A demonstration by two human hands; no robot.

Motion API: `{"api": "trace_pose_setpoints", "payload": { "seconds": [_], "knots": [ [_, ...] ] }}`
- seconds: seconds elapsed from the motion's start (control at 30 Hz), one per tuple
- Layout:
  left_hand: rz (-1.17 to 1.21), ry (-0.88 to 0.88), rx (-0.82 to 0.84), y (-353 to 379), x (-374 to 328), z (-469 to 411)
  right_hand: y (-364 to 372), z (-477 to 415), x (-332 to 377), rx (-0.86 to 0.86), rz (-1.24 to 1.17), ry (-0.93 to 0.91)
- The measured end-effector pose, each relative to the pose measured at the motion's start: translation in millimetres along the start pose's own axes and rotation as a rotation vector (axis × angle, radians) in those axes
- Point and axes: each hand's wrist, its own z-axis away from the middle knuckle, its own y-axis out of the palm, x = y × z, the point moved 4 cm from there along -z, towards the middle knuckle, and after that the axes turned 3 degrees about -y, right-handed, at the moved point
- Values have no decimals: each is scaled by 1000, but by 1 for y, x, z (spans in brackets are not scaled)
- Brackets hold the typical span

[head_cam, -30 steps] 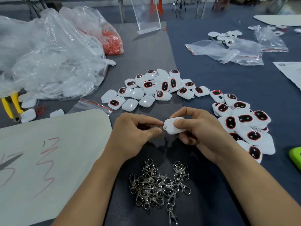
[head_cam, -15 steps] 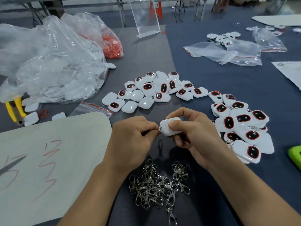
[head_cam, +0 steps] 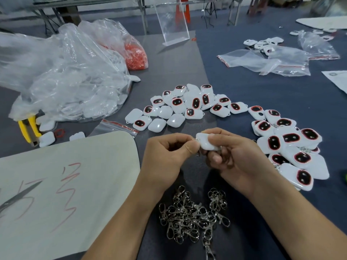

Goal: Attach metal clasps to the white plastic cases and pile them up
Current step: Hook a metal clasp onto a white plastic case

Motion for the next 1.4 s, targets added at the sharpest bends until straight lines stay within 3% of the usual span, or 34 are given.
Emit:
{"api": "trace_pose_setpoints", "payload": {
  "seconds": [0.2, 0.47, 0.63, 0.7, 0.83, 0.9, 1.0, 1.1, 1.23, 1.4],
  "knots": [
    [30, -29, 61, 6, 2, -4, -1, 1, 3, 3, -8, -9],
    [-694, 413, 69, 0, -15, 7, -5, 2, 0, -144, 184, -93],
    [-979, 553, 31, 9, -17, 7, 1, 6, 3, -196, 543, -383],
    [-900, 475, 9, 6, -13, 7, 1, 6, 3, -190, 499, -377],
    [-235, 128, 49, 0, 2, 0, -1, 3, 3, -150, 186, -138],
    [-55, 38, 110, 6, 4, -2, -1, 1, 2, -115, 54, -47],
    [116, -68, 151, 9, 7, -5, 0, 0, -1, -68, -67, 28],
    [120, -96, 166, 9, 8, -5, 0, 0, -3, -69, -95, 22],
    [-183, 34, 71, 1, 4, -4, -3, 2, 1, -146, 122, -127],
    [-935, 505, 54, 9, -10, 6, 5, 16, 4, -253, 870, -585]
  ]
}}
